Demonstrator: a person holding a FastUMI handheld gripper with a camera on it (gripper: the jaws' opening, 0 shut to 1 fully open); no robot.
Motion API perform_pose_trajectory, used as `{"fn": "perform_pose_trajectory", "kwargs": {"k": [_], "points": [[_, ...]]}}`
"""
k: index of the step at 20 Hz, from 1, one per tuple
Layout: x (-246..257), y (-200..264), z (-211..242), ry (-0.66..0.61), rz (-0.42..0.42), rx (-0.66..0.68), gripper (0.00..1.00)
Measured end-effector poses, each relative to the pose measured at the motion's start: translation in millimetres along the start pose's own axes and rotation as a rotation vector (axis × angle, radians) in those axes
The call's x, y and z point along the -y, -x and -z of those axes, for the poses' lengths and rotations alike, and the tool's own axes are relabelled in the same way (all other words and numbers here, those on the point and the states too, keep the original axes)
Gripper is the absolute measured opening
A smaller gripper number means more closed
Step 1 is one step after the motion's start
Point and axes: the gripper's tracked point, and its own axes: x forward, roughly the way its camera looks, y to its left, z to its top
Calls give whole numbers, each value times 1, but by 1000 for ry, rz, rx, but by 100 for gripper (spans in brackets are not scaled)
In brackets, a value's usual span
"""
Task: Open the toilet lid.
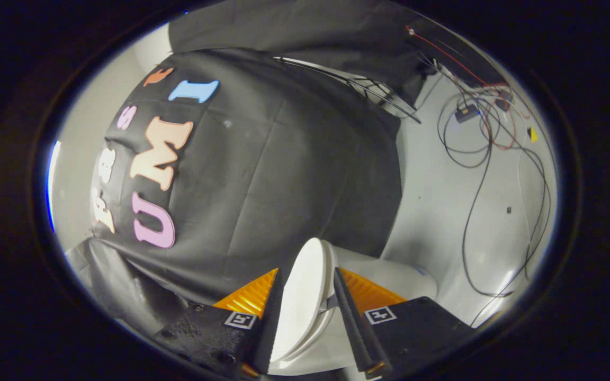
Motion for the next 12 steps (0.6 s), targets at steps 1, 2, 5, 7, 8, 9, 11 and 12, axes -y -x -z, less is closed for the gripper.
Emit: {"fn": "perform_pose_trajectory", "kwargs": {"k": [1,2,5,7,8,9,11,12], "points": [[4,-3,5,-38,-6,-12,60],[7,-5,12,-76,-9,-33,59],[9,-16,34,-121,3,-115,59],[7,-21,45,-141,-12,-160,59],[7,-23,50,-149,-17,-179,59],[8,-23,55,-157,-18,-200,59],[17,-24,66,-145,16,-249,59],[21,-26,72,-137,32,-270,59]]}}
